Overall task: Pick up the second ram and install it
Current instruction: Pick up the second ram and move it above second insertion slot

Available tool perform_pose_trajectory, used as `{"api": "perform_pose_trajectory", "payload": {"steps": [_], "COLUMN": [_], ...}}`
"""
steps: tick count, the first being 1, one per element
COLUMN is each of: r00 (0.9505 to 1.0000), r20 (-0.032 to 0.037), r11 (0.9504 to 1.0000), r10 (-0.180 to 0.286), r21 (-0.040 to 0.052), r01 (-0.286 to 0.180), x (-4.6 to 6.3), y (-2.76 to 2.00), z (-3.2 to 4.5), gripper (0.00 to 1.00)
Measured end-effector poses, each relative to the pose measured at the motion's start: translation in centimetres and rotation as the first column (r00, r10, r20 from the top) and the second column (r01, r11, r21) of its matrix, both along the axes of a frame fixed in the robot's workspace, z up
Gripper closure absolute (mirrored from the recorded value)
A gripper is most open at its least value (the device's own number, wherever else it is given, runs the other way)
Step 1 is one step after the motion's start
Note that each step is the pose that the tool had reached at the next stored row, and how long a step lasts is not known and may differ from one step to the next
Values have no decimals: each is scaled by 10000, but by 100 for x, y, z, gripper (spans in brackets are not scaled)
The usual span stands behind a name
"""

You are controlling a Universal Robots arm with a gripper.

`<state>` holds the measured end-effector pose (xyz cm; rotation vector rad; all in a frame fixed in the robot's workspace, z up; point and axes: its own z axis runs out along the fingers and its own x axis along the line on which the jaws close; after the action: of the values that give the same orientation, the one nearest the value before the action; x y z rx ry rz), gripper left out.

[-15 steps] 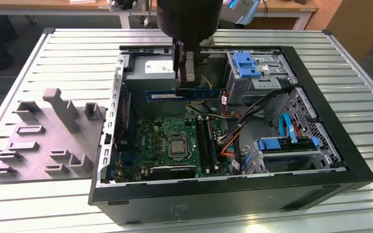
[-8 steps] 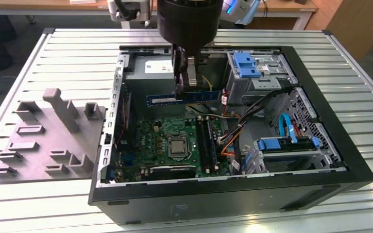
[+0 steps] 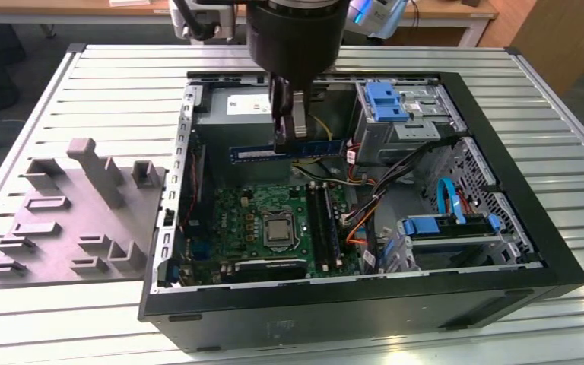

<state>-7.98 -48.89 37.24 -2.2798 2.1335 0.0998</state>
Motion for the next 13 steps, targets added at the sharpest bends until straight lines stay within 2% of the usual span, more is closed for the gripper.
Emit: {"api": "perform_pose_trajectory", "payload": {"steps": [4, 13], "r00": [9994, 9989], "r20": [-1, -1], "r11": [9994, 9989], "r10": [-357, -464], "r21": [-1, 1], "r01": [357, 464], "x": [1, 0], "y": [-4, -4], "z": [-51, -165], "gripper": [87, 87]}}
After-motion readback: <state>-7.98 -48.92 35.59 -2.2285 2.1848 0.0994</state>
